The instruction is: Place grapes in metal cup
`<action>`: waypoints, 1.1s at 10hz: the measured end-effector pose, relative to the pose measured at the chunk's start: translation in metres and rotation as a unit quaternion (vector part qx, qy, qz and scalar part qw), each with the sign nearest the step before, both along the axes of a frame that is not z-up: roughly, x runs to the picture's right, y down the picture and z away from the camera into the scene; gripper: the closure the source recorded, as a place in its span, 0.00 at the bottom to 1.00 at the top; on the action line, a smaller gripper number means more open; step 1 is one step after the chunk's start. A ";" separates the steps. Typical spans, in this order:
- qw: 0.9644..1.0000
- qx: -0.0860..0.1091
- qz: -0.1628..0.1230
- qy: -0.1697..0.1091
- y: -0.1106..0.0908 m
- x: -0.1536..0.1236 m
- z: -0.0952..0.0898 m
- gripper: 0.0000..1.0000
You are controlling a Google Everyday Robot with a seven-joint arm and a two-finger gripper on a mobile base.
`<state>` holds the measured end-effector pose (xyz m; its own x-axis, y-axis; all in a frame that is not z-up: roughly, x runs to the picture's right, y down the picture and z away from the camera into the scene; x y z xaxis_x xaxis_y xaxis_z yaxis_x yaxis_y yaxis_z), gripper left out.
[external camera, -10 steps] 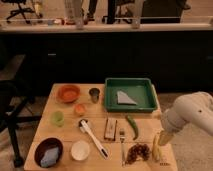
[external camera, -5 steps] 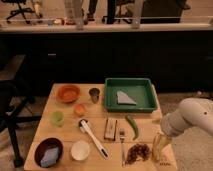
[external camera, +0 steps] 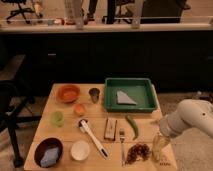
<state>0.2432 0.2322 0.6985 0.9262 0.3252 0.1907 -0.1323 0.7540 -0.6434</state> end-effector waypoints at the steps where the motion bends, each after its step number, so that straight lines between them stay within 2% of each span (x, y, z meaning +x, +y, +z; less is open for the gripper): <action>1: 1.000 0.000 0.000 0.000 0.000 0.000 0.000 0.20; 3: 1.000 0.000 0.006 -0.005 0.004 0.000 0.001 0.20; 6: 0.998 0.014 0.046 -0.029 0.039 0.004 0.012 0.20; 9: 0.997 0.023 0.068 -0.035 0.051 0.004 0.015 0.20; 11: 0.997 0.023 0.071 -0.032 0.061 0.000 0.021 0.20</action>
